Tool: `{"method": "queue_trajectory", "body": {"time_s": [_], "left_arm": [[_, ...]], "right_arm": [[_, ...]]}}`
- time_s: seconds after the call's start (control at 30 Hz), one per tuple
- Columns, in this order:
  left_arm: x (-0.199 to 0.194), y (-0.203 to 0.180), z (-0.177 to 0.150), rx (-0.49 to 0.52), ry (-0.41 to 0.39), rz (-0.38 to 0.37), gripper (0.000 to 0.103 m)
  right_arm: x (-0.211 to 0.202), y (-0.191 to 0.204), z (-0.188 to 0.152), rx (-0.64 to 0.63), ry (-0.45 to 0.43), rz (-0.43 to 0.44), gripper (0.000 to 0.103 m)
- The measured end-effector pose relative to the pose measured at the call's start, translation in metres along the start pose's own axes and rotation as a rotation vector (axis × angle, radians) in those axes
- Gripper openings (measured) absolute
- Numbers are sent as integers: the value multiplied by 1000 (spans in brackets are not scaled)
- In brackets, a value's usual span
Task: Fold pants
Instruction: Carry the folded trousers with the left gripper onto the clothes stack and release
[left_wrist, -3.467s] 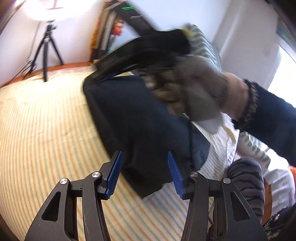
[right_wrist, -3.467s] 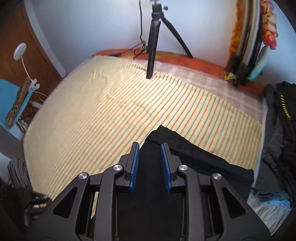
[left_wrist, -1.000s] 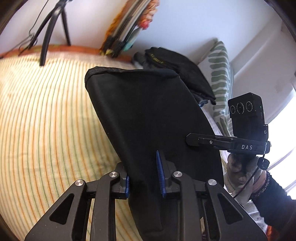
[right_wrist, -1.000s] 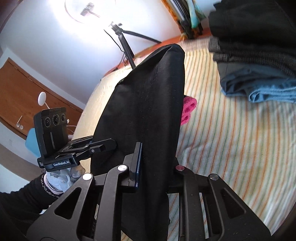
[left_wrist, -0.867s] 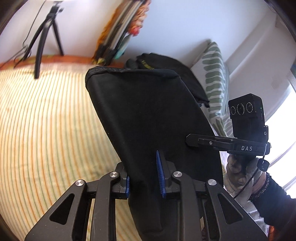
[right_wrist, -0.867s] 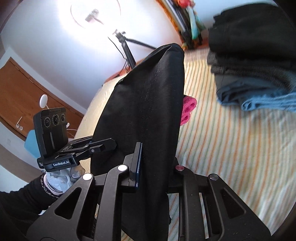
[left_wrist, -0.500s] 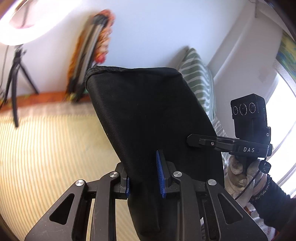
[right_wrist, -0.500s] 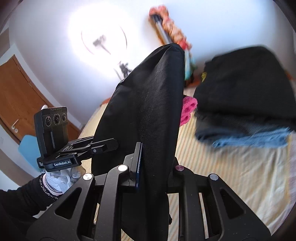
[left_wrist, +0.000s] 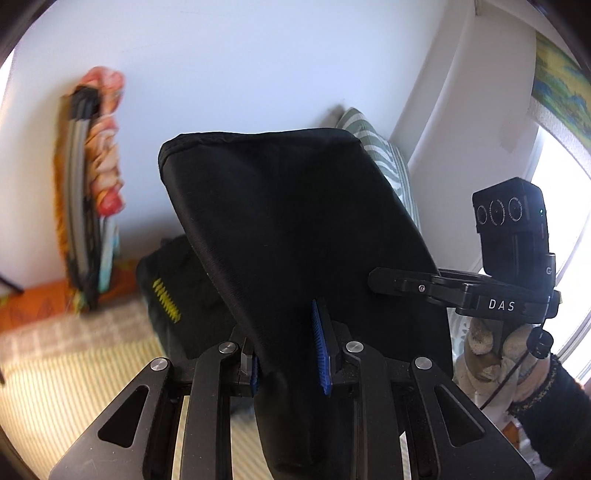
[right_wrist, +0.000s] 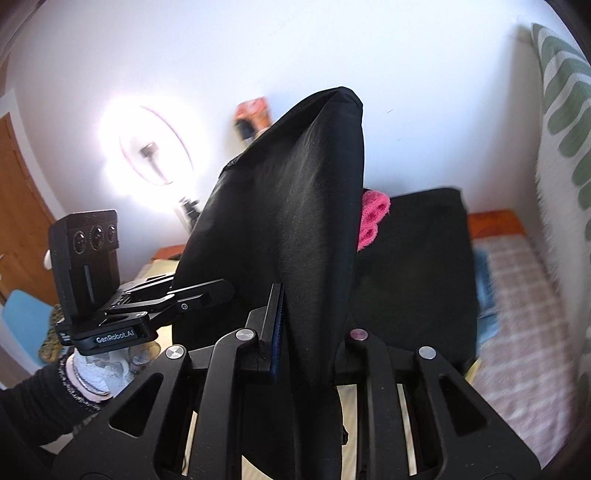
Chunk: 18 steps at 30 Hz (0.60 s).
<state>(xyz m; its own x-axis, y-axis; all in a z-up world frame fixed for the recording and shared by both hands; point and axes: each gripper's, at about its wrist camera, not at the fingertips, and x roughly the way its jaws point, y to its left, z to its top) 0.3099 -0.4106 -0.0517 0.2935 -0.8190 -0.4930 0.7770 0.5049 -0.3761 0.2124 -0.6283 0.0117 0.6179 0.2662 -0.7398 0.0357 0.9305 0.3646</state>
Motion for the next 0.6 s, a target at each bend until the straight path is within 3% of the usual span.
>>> {"method": "queue_trajectory", "body": {"time_s": [0.37, 0.6], "left_arm": [[85, 14, 33, 16, 50, 74, 21], [113, 24, 39, -5, 85, 156, 21]], "right_arm": [[46, -66, 39, 18, 13, -88, 19], [76, -85, 48, 18, 44, -143, 20]]}}
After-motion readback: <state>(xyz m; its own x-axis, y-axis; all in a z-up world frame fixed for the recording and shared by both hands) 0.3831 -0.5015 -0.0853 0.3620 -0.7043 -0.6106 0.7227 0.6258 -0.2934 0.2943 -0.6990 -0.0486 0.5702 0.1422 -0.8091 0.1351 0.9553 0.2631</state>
